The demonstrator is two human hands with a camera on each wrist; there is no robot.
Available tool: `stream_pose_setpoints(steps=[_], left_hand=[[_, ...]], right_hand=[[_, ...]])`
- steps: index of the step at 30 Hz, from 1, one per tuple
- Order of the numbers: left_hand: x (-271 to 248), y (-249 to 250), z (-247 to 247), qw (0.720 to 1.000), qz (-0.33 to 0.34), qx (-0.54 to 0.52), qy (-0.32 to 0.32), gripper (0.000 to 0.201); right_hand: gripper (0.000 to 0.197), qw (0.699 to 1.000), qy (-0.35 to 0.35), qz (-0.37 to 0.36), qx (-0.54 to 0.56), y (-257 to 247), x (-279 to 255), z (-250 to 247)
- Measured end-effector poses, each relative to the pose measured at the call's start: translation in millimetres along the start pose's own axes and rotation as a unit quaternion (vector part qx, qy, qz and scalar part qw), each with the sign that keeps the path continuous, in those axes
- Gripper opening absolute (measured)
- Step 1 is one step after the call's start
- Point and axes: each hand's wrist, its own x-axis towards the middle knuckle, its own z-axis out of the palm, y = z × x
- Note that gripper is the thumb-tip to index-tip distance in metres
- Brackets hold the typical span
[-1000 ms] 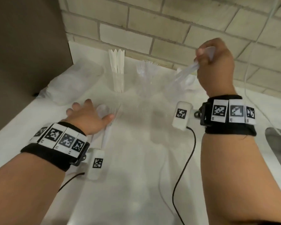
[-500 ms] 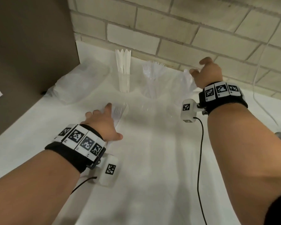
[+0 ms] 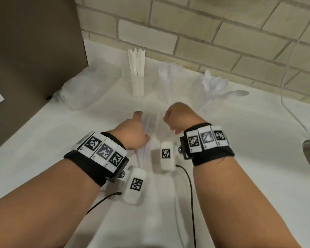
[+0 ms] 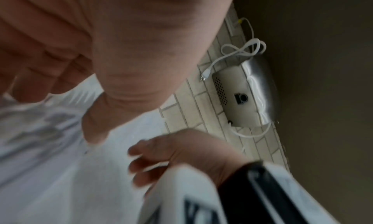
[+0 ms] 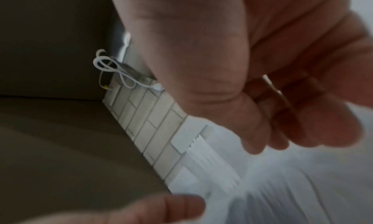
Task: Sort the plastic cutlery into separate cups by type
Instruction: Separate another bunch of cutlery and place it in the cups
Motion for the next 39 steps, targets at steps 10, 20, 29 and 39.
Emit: stream_pose_setpoints(steps=[10, 20, 29, 39], left_hand=[[8, -15, -5, 0.996, -0.02, -0.086, 0.015, 0.061], [8, -14, -5, 0.984, -0.04, -0.172, 0.011, 0.055], [1, -16, -1, 0.929, -0.051, -0.363, -0.046, 0.032], [-3, -21, -3, 0.929, -0.041, -0.364, -0.051, 0.028]], right_hand=[[0.033, 0.994, -0.111, -0.008, 0.021, -31, -20, 31], [0.033, 0.99, -0.116, -0.028, -0.076, -55, -11, 41], [0.021, 0.994, -0.059, -0.01, -0.09, -60, 3, 72], [0.033, 0.996, 0.012, 0.073, 0.042, -53, 4, 80]])
